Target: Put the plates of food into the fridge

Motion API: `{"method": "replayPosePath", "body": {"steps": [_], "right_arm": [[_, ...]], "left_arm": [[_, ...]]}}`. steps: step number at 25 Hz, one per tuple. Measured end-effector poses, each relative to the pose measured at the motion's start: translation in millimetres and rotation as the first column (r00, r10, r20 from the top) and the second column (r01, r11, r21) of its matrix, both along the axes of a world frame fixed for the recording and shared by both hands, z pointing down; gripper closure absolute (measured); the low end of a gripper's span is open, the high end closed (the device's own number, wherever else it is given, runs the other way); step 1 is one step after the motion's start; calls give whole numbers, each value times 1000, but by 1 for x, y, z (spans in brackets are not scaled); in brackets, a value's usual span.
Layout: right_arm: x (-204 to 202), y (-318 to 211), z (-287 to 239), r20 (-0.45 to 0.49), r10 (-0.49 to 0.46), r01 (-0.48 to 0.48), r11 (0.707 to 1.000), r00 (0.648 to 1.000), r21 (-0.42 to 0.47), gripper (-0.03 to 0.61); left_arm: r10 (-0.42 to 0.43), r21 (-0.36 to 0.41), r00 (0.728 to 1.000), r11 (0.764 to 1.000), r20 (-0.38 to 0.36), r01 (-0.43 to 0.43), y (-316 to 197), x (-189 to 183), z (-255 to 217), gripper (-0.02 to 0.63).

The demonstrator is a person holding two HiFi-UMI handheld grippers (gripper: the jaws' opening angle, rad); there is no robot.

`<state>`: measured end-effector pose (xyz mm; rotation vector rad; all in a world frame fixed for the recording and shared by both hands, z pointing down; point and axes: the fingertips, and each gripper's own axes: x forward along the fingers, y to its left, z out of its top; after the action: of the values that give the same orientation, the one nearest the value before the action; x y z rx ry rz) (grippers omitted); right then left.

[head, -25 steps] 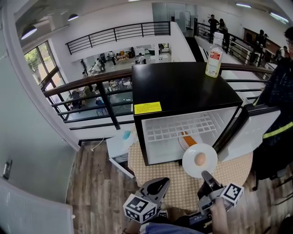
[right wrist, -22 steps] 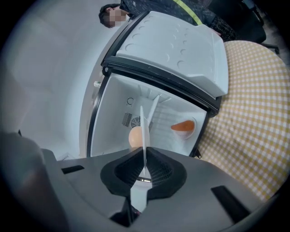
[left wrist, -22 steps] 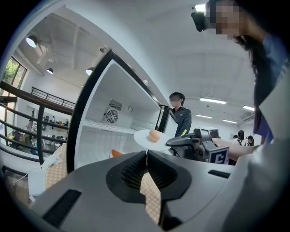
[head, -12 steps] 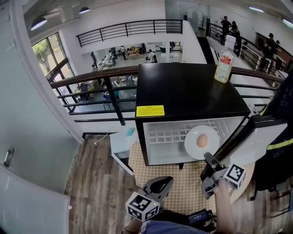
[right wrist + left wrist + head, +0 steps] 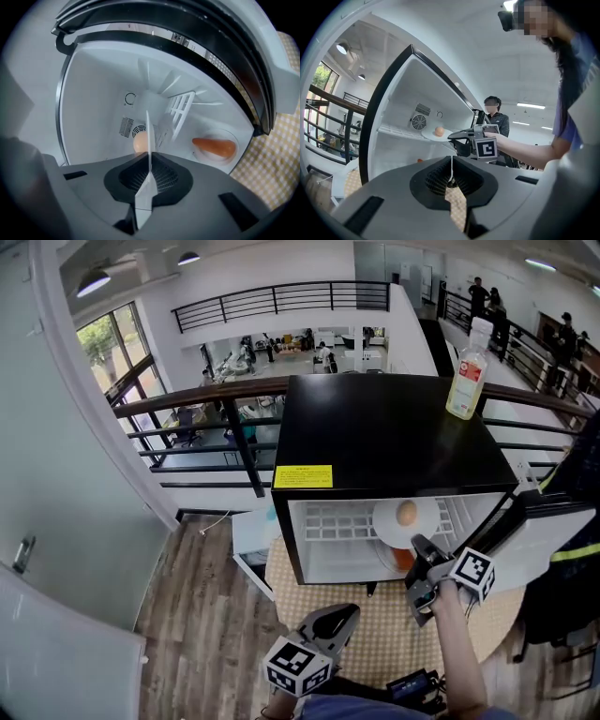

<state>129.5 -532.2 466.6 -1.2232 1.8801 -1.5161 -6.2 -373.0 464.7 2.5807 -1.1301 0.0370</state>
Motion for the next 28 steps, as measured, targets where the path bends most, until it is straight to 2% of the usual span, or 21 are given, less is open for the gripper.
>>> {"method": "replayPosePath", "body": {"steps": [4, 9, 13, 19, 28], "right_arm": [[3, -14, 1, -43, 38, -37, 999, 998, 14, 551], [4, -24, -4, -165, 74, -64, 996, 983, 64, 551], [2, -33, -10, -299, 80, -47, 992, 951, 115, 531], [0, -39, -13, -447, 80, -11, 988, 891, 155, 502], [2, -38, -17, -518, 51, 40, 986, 854, 162, 471]], "left_arm": [[-14, -2, 1000, 1000, -4, 14, -4, 0, 1, 596], [-15, -2, 1000, 1000, -1, 15, -5, 1, 2, 597], [-23, -7, 1000, 1000, 1, 23, -5, -2, 4, 596], [-36, -6, 999, 999, 0, 36, -3, -8, 4, 597], [-49, -6, 999, 999, -22, 49, -2, -13, 1, 597]]}}
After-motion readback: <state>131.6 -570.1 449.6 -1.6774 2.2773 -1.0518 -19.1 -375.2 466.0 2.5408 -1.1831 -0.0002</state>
